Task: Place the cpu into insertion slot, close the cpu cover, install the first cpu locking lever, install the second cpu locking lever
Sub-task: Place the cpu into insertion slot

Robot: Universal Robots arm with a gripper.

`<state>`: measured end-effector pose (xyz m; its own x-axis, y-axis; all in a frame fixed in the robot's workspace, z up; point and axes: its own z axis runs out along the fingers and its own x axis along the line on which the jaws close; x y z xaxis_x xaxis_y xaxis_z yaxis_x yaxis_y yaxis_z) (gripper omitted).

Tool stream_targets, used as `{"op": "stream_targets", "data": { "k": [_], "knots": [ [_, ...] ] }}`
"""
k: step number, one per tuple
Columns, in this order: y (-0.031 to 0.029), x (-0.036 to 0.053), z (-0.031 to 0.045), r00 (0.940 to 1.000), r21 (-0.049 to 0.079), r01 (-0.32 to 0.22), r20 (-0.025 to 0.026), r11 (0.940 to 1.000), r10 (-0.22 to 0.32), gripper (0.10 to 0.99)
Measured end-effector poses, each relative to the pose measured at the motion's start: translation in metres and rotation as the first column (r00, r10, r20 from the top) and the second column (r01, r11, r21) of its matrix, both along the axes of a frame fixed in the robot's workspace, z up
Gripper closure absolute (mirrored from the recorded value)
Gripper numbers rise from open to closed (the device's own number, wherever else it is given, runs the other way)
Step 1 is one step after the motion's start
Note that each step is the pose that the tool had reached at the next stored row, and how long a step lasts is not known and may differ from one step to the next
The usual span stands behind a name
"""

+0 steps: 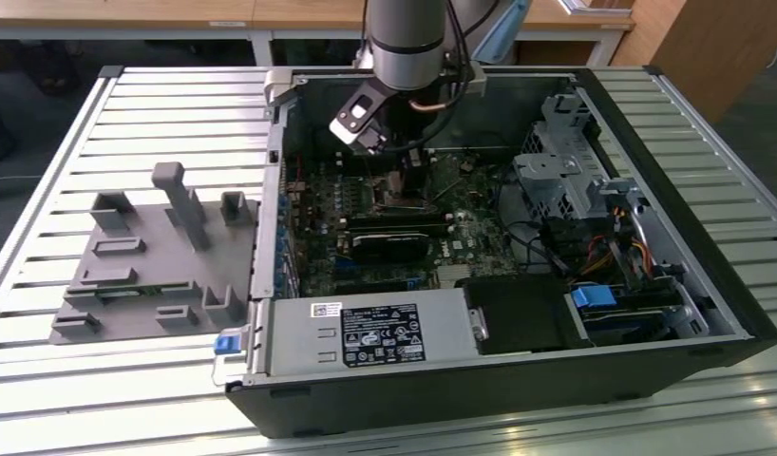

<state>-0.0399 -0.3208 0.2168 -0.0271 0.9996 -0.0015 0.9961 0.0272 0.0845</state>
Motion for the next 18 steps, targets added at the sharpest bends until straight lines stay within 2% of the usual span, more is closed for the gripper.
{"op": "stream_targets", "data": {
  "k": [6, 18],
  "knots": [
    [0.0006, -0.001, -0.0066, 0.9997, 0.0, 0.024, 0.0, 0.9997, -0.024, 0.545],
    [0.0006, -0.0027, -0.0168, 0.9997, 0.0, 0.025, 0.0, 0.9997, -0.025, 0.545]
  ]
}}
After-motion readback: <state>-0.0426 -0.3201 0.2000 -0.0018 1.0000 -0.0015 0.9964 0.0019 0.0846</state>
